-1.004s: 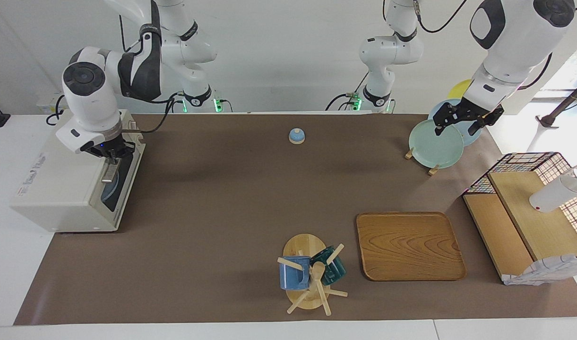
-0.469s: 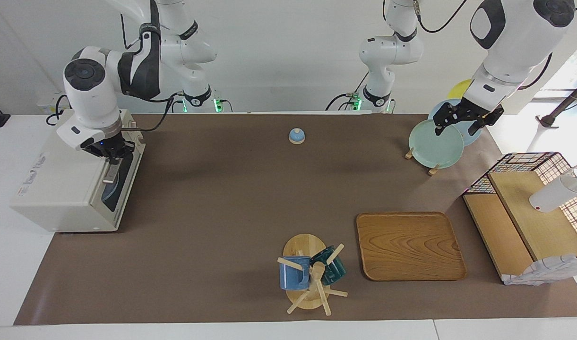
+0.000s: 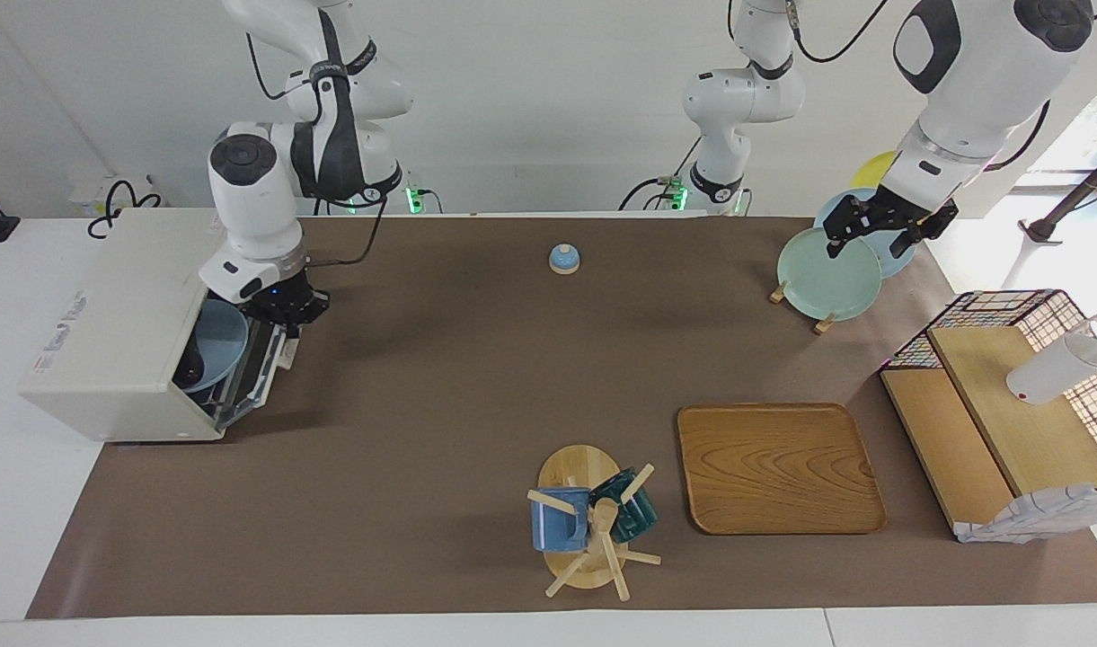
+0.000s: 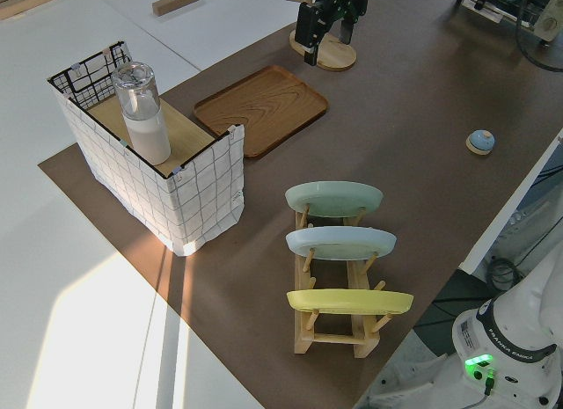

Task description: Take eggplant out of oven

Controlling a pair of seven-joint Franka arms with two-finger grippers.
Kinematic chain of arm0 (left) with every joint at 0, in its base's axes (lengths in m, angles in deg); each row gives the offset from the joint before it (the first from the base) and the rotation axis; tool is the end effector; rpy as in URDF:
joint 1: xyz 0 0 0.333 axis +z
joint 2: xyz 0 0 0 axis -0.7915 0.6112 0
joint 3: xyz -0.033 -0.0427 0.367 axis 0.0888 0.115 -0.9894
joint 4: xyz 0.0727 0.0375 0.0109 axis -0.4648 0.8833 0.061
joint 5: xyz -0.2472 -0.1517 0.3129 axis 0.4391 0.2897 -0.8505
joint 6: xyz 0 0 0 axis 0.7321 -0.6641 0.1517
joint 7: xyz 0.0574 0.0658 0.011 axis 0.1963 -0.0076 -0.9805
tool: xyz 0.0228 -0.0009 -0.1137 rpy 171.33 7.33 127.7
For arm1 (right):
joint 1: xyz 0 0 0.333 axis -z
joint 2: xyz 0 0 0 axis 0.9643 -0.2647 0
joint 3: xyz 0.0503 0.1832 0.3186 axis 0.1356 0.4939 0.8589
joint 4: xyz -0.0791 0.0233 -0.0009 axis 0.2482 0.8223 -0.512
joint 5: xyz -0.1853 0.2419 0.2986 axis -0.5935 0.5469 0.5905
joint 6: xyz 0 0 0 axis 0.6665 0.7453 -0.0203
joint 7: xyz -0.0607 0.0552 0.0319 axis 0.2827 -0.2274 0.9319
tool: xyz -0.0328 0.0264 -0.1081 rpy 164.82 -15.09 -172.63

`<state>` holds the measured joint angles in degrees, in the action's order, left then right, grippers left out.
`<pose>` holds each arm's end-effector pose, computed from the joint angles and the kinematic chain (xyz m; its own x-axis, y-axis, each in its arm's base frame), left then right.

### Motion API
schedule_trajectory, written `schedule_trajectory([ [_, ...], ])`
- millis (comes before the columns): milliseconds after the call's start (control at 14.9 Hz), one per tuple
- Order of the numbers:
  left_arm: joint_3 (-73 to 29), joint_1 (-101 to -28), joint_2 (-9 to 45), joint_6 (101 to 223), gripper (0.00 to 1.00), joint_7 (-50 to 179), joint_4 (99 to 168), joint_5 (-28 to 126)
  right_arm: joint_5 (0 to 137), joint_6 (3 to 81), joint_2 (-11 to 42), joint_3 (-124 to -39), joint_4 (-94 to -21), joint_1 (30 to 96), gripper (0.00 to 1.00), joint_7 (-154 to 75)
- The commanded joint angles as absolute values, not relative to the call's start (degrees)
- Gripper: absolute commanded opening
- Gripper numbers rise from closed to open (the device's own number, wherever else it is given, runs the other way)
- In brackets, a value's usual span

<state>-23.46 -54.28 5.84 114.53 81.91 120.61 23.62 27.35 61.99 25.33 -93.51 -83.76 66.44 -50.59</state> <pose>0.5704 -0.0336 0.6390 0.9944 -0.0920 -0.0519 -0.0919 -0.9958 0.0043 0.5628 0.0315 0.3438 0.9897 0.1396 0.0325 0.1340 -0.9816 0.1361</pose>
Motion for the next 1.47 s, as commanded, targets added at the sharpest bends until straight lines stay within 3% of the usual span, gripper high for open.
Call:
schedule_trajectory([
  [0, -23.48, -54.35, 5.72, 114.00, 1.00, 81.76, 120.21, 22.45, 26.34, 64.27, 22.37, -94.64, -83.20, 67.71, 0.00, -50.97],
  [535, -23.48, -54.35, 5.72, 114.00, 1.00, 81.76, 120.21, 22.45, 32.47, 62.43, 22.37, -94.47, -82.14, 64.03, 0.00, -51.85],
  [736, -23.48, -54.35, 5.72, 114.00, 1.00, 81.76, 120.12, 22.45, 35.39, 55.77, 22.72, -94.47, -78.20, 60.86, 0.00, -56.84],
  [803, -23.48, -54.35, 5.72, 114.00, 1.00, 81.76, 120.21, 22.45, 35.39, 52.96, 23.16, -94.47, -76.71, 60.50, 0.13, -58.51],
  [937, -23.48, -54.35, 5.72, 114.00, 1.00, 81.76, 120.12, 22.45, 35.39, 47.60, 24.47, -94.47, -73.72, 60.50, 0.50, -58.53],
  [1004, -23.48, -54.35, 5.72, 114.00, 1.00, 81.67, 120.21, 22.45, 35.30, 44.52, 25.26, -94.56, -72.05, 60.59, 0.58, -58.27],
  [1406, -23.48, -54.35, 5.72, 114.00, 1.00, 81.76, 120.21, 22.45, 31.96, 39.74, 27.64, -95.00, -71.42, 65.59, 0.57, -49.41],
])
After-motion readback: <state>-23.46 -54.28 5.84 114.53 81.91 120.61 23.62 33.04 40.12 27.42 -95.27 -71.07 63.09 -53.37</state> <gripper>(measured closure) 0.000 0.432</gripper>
